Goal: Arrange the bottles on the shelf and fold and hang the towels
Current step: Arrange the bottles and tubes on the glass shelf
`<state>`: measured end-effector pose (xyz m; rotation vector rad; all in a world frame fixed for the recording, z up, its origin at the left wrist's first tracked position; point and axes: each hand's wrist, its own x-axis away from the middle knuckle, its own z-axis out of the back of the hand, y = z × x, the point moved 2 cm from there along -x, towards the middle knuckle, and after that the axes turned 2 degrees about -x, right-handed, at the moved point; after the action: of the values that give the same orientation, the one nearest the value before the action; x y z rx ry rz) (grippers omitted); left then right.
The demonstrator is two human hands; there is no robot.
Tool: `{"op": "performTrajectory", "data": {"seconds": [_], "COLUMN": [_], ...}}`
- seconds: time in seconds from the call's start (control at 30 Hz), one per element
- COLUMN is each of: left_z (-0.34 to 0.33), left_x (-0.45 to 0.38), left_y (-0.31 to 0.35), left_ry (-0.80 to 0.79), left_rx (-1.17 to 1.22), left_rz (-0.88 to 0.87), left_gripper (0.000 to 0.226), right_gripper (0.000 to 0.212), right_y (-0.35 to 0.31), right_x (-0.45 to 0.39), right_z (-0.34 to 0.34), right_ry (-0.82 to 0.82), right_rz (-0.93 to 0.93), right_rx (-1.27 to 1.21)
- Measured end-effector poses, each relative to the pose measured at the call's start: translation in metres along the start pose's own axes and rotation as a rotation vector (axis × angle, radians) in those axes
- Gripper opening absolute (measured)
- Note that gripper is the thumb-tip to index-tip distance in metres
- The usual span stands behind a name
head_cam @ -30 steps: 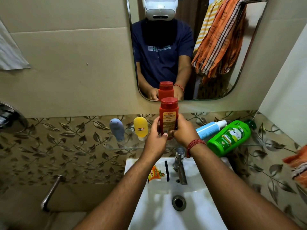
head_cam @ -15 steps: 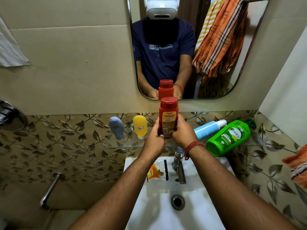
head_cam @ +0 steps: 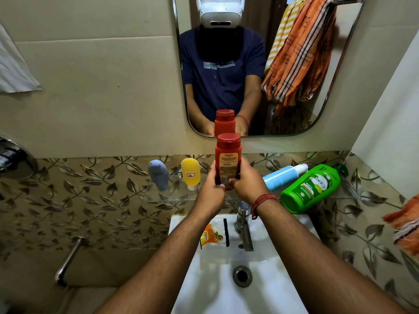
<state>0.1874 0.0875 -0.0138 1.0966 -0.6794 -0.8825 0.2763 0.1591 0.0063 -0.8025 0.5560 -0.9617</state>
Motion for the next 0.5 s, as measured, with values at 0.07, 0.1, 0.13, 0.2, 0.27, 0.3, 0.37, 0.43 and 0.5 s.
{"op": "performTrajectory", "data": {"seconds": [0.07, 0.1, 0.13, 0.2, 0.27, 0.3, 0.37, 0.43, 0.5], "left_z": [0.000, 0.000, 0.000, 0.001, 0.004, 0.006, 0.011, 0.015, 0.014], "left_x": [0.000, 0.000, 0.000, 0.001, 0.004, 0.007, 0.019, 0.034, 0.046], "left_y": [0.000, -0.001, -0.001, -0.003, -0.004, -0.004, -0.003, -0.002, -0.002], "left_ry": [-0.001, -0.002, -0.004, -0.009, -0.009, -0.002, 0.049, 0.150, 0.229], "left_rx": [0.011, 0.018, 0.022, 0.029, 0.054, 0.068, 0.070, 0.020, -0.039], "left_rz": [0.014, 0.022, 0.031, 0.044, 0.053, 0.050, 0.011, -0.078, -0.190], "left_gripper": [0.075, 0.075, 0.076, 0.079, 0.081, 0.080, 0.076, 0.066, 0.052], "right_gripper": [0.052, 0.052, 0.052, 0.050, 0.045, 0.044, 0.047, 0.051, 0.049], "right_y": [0.000, 0.000, -0.001, -0.001, 0.001, 0.002, 0.005, 0.011, 0.020], "right_x": [0.001, 0.001, 0.002, 0.002, 0.003, 0.003, 0.007, 0.012, 0.018], "right_z": [0.000, 0.000, 0.001, 0.003, 0.011, 0.016, 0.031, 0.048, 0.065], "right_ry": [-0.004, -0.003, 0.002, 0.027, 0.073, 0.101, 0.164, 0.225, 0.280], "right_rz": [0.001, 0.002, 0.005, 0.008, 0.012, 0.016, 0.041, 0.078, 0.108], "right_rx": [0.001, 0.003, 0.004, 0.011, 0.043, 0.070, 0.115, 0.133, 0.169]}}
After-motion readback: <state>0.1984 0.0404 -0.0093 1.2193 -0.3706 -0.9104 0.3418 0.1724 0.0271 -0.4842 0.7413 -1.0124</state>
